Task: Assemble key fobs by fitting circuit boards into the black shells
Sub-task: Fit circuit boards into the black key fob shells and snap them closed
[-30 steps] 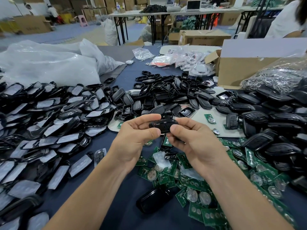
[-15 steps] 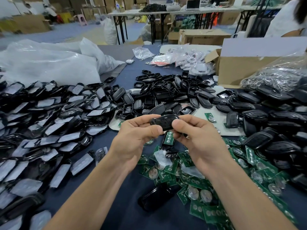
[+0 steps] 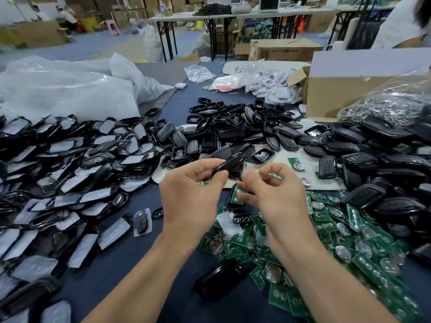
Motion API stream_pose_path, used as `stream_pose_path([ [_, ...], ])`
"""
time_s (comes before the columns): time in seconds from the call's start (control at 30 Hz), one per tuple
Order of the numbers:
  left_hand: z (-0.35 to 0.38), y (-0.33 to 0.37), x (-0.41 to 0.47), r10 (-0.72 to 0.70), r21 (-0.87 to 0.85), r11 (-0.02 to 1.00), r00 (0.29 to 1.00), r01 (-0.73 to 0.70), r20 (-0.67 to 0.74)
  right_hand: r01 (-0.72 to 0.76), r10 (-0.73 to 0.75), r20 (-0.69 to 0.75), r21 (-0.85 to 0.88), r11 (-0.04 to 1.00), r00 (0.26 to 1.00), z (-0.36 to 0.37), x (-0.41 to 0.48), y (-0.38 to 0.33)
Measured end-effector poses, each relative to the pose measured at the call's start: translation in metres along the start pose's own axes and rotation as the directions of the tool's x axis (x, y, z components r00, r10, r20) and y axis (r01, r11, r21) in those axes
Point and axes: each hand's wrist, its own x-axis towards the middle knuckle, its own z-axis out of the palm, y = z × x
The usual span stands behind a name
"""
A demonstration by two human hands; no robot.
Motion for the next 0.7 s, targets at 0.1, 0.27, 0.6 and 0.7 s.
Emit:
stream_pose_path([
  [0.1, -0.001, 0.0, -0.007, 0.251, 0.238, 0.942, 0.967, -0.237, -0.033, -0.103, 0.079, 0.106, 0.245, 0.964, 0.991, 0.012, -0.011, 0.001],
  [0.27, 0.006, -0.005, -0.013, 0.535, 0.407, 0.768, 0.845, -0.494, 0.017, -0.186, 0.122, 0.177, 0.417, 0.89, 0.977, 0.01, -0.009, -0.003],
  [0.6, 0.002, -0.01, 0.006, -0.137, -0.079, 0.987, 0.988, 0.143, 0.075, -0.391, 0.225, 0.37, 0.472, 0.79, 0.901, -0.027, 0.025, -0.014],
  [0.7, 0.004, -0.015, 0.009, -0.047, 0.347, 0.938, 0.989, -0.005, 0.141, -0.394, 0.203, 0.432, 0.415, 0.82, 0.879, -0.035, 0.028, -0.015],
])
